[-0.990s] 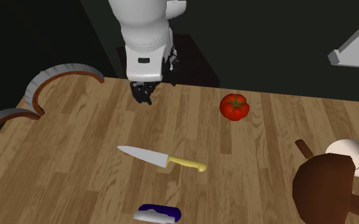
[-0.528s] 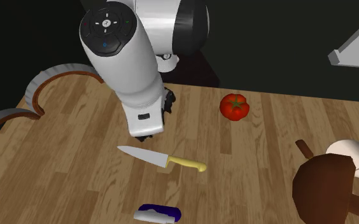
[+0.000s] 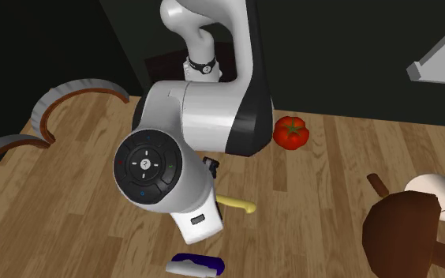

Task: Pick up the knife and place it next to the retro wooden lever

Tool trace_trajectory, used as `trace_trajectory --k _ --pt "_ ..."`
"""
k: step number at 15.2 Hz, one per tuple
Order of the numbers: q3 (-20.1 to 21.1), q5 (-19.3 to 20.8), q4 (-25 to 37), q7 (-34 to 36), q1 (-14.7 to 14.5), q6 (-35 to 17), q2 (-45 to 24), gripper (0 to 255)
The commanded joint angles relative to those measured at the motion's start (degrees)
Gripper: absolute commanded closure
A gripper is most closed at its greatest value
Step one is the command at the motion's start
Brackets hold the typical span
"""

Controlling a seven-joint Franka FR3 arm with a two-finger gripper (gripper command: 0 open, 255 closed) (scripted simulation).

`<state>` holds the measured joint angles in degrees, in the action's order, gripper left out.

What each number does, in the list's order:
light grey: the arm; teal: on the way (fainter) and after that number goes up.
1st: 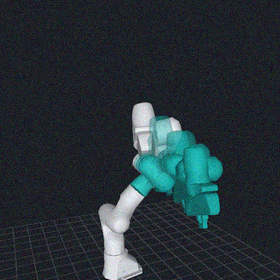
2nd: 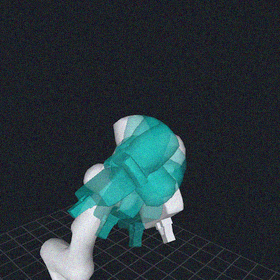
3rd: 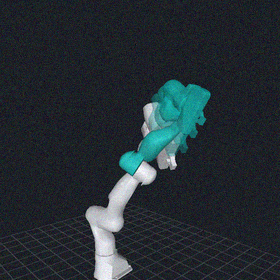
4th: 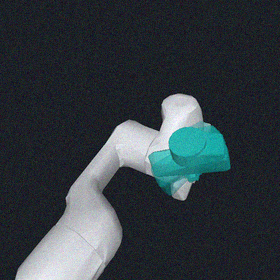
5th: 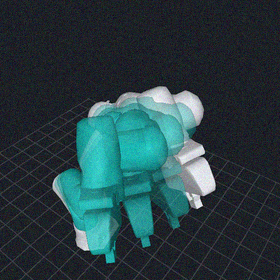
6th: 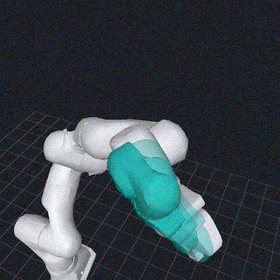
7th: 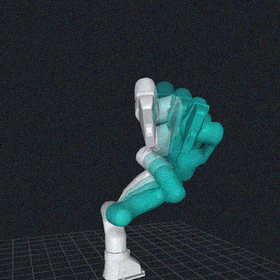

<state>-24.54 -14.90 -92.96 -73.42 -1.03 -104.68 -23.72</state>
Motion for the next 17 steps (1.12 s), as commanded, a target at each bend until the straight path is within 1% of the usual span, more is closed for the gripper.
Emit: trace_trajectory --k 1,9,16,17 --pt "1.1 -1.3 4.2 -2.7 1.2 1.1 -4.1 0" --pt "1.6 -2.1 -0.5 -3.3 0.7 -4.2 -4.9 0" --pt "1.6 -2.1 -0.5 -3.3 0.7 -4.2 -4.9 0" --pt "1.6 -2.1 -0.5 -3.3 0.7 -4.2 -4.9 255"
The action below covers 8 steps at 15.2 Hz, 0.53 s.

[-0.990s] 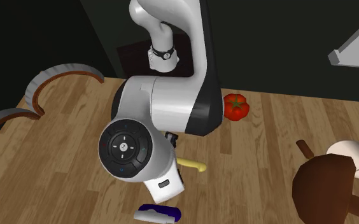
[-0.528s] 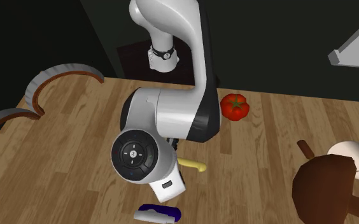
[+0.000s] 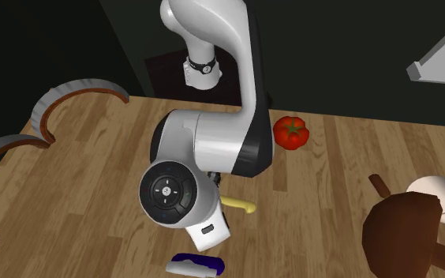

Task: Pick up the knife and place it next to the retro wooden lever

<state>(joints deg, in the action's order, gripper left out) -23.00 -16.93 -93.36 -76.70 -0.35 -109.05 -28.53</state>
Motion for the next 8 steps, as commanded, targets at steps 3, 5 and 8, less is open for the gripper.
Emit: trace_trajectory --k 3,5,8 --pt "0.1 0.0 0.0 0.1 -0.1 0.2 -0.1 255" --pt "0.0 0.0 -0.1 0.0 0.0 0.2 0.0 255" --pt "0.0 0.0 -0.3 0.1 -0.1 0.2 0.2 255"
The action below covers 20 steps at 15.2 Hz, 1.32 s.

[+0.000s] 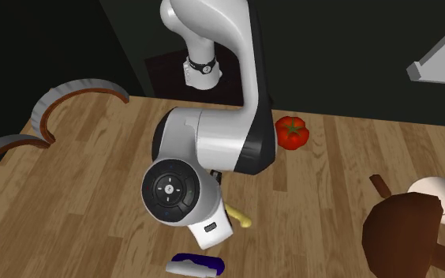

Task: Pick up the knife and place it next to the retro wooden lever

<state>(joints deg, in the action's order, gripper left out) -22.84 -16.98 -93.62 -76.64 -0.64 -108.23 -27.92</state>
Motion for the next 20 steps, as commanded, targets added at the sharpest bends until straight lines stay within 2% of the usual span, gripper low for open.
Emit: trace_trajectory --k 1,20 --pt "-0.1 0.0 0.2 -0.1 0.2 -0.7 -0.7 255" --pt "-1.2 2.3 8.7 2.3 0.3 11.6 3.7 255"
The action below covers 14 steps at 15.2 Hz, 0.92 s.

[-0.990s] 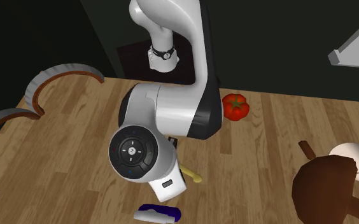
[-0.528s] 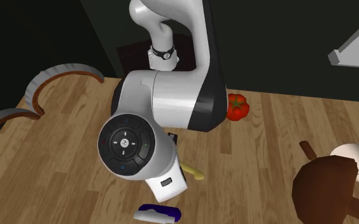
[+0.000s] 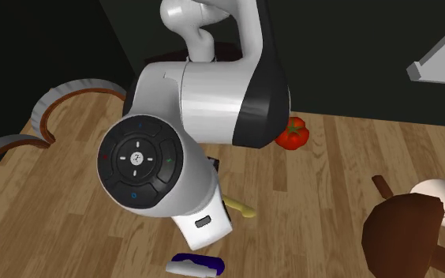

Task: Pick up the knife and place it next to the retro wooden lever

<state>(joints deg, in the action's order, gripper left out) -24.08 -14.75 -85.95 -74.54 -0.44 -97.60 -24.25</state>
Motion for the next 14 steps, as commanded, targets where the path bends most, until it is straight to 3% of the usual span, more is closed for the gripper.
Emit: trace_trajectory --k 1,14 --pt "0.0 0.1 1.6 0.3 0.1 1.7 0.1 255" --pt "-0.3 0.3 11.6 1.5 1.2 11.6 0.2 255"
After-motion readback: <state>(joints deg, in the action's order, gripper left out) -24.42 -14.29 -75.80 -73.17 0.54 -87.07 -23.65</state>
